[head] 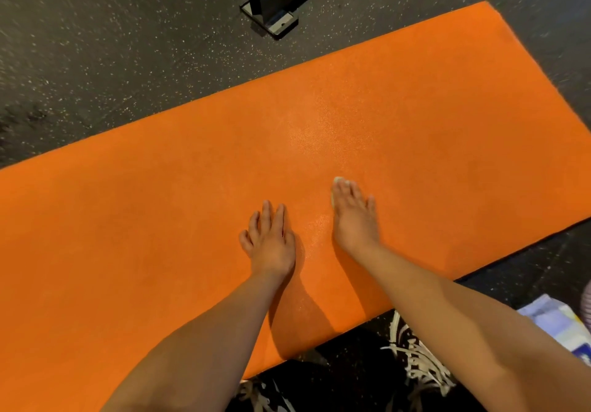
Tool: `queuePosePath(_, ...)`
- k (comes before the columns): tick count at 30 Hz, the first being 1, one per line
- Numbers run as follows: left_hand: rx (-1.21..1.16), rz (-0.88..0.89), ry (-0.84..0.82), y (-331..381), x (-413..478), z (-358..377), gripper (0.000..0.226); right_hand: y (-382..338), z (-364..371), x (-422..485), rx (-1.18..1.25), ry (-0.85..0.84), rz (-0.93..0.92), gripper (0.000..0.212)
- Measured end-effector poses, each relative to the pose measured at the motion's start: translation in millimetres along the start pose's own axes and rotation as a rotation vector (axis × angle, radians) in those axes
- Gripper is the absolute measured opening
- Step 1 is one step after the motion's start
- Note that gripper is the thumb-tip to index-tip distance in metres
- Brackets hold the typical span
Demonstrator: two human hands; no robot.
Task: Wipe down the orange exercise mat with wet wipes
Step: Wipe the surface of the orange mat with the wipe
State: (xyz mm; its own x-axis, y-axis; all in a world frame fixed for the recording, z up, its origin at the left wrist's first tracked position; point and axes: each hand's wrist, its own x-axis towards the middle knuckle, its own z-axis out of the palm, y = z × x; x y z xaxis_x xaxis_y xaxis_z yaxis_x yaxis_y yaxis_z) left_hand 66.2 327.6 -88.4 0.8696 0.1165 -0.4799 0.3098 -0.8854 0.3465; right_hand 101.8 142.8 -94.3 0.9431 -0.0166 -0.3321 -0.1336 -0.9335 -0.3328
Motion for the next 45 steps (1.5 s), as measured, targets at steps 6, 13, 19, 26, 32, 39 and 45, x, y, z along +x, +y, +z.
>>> queuePosePath(6,-0.014,-0.047,0.038,17,-23,6,0.052,-24,18,-31,0.144,-0.033,-0.062,0.070)
queuePosePath(13,0.007,0.029,-0.090,7,-32,-2,0.056,-22,11,-36,0.031,-0.174,-0.214,0.072)
queuePosePath(19,-0.037,0.032,-0.143,-4,-52,-4,0.057,-41,10,-51,0.098,-0.180,-0.094,0.071)
queuePosePath(26,-0.017,0.040,-0.084,-9,-50,-6,0.057,-38,11,-50,-0.018,-0.232,-0.304,0.055)
queuePosePath(32,0.082,-0.078,0.011,7,-8,-19,0.059,-44,14,-19,0.048,-0.098,0.012,0.057)
queuePosePath(39,0.075,-0.106,0.056,12,41,-19,0.057,-44,21,23,-0.082,-0.116,-0.324,0.060)
queuePosePath(45,0.067,-0.092,0.083,7,41,-10,0.062,-41,4,57,0.009,0.022,0.064,0.057)
